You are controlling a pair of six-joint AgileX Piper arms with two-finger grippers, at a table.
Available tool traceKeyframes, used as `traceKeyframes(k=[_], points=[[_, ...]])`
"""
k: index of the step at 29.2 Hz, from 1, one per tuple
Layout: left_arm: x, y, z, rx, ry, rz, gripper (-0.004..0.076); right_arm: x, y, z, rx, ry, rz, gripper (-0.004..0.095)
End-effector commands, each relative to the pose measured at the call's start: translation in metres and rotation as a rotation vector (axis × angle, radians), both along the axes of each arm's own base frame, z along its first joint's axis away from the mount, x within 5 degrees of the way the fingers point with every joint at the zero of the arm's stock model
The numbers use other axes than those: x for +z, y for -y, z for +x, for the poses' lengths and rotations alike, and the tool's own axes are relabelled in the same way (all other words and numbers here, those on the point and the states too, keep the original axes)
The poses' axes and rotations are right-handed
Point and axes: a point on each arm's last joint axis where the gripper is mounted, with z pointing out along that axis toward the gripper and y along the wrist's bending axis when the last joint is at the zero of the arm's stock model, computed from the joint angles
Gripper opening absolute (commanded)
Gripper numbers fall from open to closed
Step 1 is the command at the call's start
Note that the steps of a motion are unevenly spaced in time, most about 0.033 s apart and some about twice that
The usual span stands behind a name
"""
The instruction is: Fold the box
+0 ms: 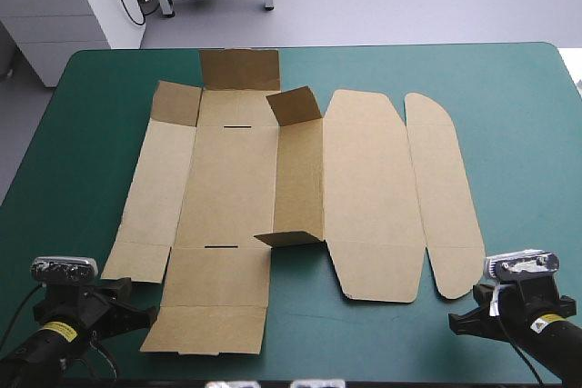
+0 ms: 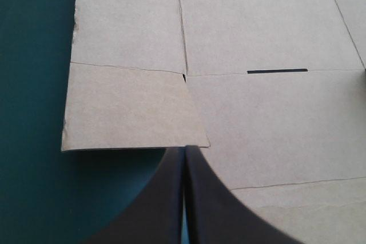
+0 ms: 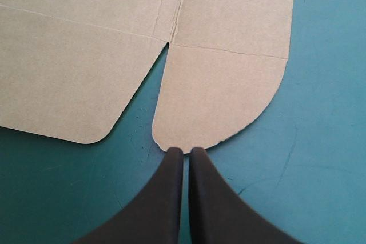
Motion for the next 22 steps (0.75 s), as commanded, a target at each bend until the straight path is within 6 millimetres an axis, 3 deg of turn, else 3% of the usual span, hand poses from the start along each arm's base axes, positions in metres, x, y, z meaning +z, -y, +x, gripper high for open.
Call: traceKeyframes(k=[1, 7, 12, 17, 22], points=[[0.013, 0.001, 0.003, 0.0, 0.068, -0.027, -0.0008, 0.009, 0.0, 0.004, -0.004, 0.061, 0.003, 0.0021], [0.033, 0.002, 0.009, 0.0, 0.098, -0.026, -0.0008, 0.009, 0.0, 0.004, -0.002, 0.064, -0.002, 0.0021], [0.055, 0.003, 0.025, -0.003, 0.085, -0.025, -0.0008, 0.009, 0.0, 0.004, -0.002, 0.064, -0.002, 0.0021], [0.075, 0.004, 0.054, -0.002, 0.052, -0.023, -0.0008, 0.009, 0.0, 0.004, -0.002, 0.064, -0.002, 0.0021], [0.082, 0.005, 0.091, 0.002, -0.006, -0.014, -0.0008, 0.009, 0.001, 0.004, -0.002, 0.062, -0.02, 0.0021]])
